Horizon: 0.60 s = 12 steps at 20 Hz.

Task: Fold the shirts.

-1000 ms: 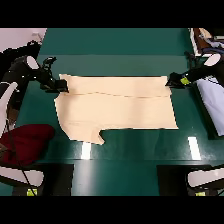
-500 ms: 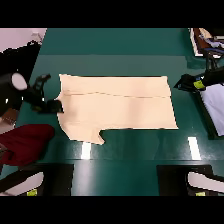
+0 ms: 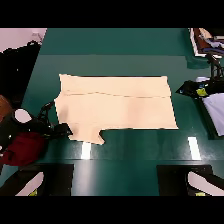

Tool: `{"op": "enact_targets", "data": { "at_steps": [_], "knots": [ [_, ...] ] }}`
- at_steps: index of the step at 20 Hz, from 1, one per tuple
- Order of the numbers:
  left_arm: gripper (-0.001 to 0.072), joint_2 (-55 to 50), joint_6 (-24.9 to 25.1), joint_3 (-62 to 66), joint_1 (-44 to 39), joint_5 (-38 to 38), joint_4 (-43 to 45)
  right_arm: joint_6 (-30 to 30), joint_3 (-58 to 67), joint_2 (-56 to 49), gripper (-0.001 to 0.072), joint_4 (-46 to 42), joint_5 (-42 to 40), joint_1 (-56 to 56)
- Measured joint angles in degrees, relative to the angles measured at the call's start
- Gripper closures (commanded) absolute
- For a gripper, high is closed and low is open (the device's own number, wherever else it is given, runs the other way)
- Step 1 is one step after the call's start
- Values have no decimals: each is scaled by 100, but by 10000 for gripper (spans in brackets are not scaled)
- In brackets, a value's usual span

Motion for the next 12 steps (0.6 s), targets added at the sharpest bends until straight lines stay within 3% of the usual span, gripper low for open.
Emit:
{"op": "enact_targets", "data": {
  "at_steps": [4, 5, 6, 7, 10, 11, 12],
  "knots": [
    [105, 26, 4, -151, -2, 422, -378, 0, -26, 37, 375, 4, 28, 0],
    [271, 28, 7, -164, -2, 481, -446, 0, -31, 42, 376, 4, 79, 0],
    [615, 28, 9, -177, -7, 518, -468, 0, -35, 44, 375, 2, 164, -7],
    [675, 31, 26, -181, -2, 520, -516, 0, -37, 44, 375, -2, 289, -44],
    [684, 37, 175, -153, -2, 334, -590, -2, -245, 138, 375, -94, 647, -326],
    [684, 44, 225, -111, -4, 254, -603, -2, -417, 208, 339, -138, 702, -466],
    [684, 48, 273, -59, -2, 188, -612, -2, -664, 293, 221, -181, 763, -636]
  ]
}}
